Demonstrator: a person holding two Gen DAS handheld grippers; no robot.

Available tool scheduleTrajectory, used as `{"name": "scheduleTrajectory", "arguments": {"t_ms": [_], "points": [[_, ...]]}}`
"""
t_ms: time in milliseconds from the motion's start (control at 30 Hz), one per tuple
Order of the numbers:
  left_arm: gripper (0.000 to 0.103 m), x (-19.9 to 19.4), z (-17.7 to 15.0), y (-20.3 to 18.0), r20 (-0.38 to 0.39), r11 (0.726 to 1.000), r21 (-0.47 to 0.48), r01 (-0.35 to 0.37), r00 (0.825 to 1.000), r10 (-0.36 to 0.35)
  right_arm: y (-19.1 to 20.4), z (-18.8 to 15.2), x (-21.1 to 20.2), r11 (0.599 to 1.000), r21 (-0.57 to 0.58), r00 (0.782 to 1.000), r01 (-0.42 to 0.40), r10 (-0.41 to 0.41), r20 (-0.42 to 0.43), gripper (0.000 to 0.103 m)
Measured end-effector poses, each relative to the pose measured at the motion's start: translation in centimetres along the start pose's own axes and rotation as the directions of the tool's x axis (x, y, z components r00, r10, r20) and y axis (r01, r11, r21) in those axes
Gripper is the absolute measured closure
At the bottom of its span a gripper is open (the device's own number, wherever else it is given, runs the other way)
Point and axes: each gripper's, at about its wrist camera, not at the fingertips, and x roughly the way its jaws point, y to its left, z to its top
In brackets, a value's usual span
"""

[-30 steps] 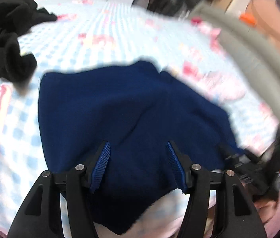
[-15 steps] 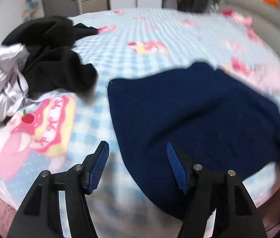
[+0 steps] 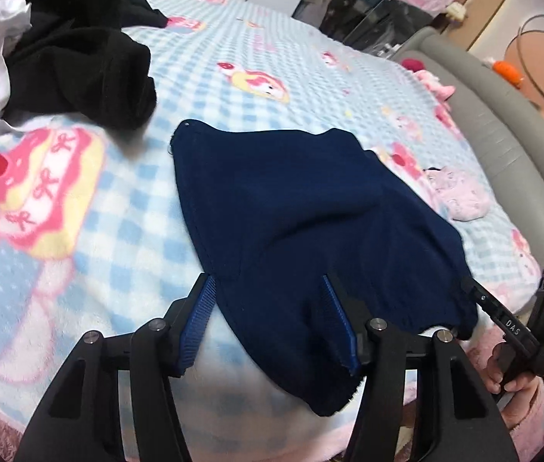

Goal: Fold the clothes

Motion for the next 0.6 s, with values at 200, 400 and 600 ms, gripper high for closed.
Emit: {"name": "scheduleTrajectory", "arguments": {"t_ms": [200,400,600], "points": [[0.046,-0.1,-1.4,-0.3,-0.036,1.0,-0.016,0.026,0.999,-0.026,3.1,-0.8,0.6,0.996,-0.089,0.999,0.028,-0.031,-0.033,0.049],[0.047,-0.1,-1.9,-1.3,0.036,0.956,0.05,-0.29,0.957,0.288,3.4,-1.6,1.7,0.981,-0.141,0.987,0.131,-0.143,-0.079,0.049],[0.049,-1.4,-1.9,-6.1,0.128,0.98,0.192,-0.054,0.991,0.03,4.6,-1.4,-2.0,0.992,-0.128,0.998,-0.016,0.024,0.06,0.049]]}}
